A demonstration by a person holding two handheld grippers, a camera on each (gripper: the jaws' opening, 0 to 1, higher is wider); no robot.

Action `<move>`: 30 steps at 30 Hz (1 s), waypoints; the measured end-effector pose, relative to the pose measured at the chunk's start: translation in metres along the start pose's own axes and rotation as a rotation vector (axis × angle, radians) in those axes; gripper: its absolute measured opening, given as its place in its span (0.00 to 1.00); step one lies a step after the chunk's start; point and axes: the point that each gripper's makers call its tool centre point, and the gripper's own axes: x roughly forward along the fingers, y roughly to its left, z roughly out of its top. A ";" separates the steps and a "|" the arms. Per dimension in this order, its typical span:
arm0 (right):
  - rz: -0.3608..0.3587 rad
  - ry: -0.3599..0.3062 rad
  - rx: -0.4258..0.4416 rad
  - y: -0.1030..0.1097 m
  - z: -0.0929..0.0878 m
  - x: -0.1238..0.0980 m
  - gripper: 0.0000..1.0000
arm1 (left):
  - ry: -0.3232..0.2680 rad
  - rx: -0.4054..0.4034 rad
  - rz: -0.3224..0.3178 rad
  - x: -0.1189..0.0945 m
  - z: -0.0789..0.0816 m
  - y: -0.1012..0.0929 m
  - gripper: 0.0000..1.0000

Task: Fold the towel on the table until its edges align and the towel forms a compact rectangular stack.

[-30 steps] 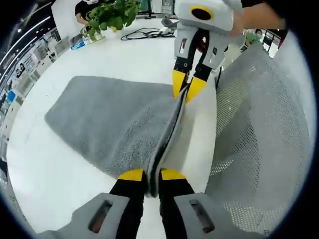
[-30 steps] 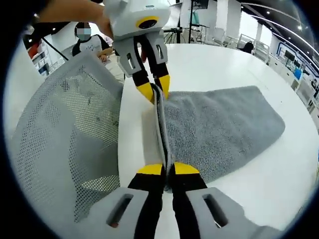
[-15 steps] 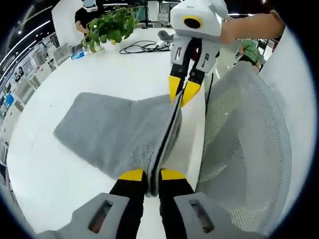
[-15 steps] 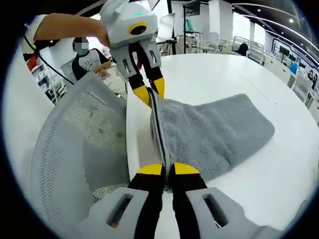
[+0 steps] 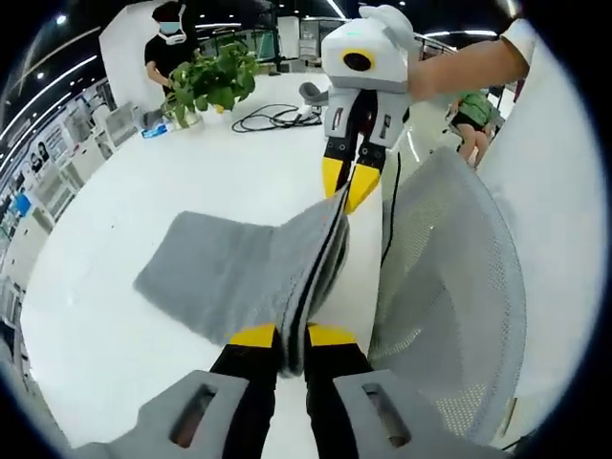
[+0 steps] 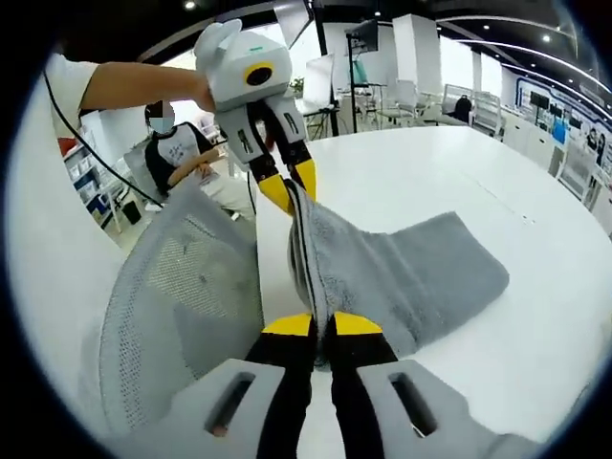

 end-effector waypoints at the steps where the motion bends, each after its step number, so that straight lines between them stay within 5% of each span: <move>1: -0.002 -0.006 -0.003 0.000 0.004 -0.002 0.03 | -0.006 -0.009 -0.002 -0.003 0.002 0.002 0.09; 11: -0.034 -0.094 0.032 -0.019 0.041 -0.024 0.04 | -0.073 -0.034 0.027 -0.026 0.031 0.031 0.10; 30: -0.216 -0.122 0.135 -0.097 0.046 -0.019 0.04 | -0.118 -0.155 0.120 0.004 0.052 0.104 0.10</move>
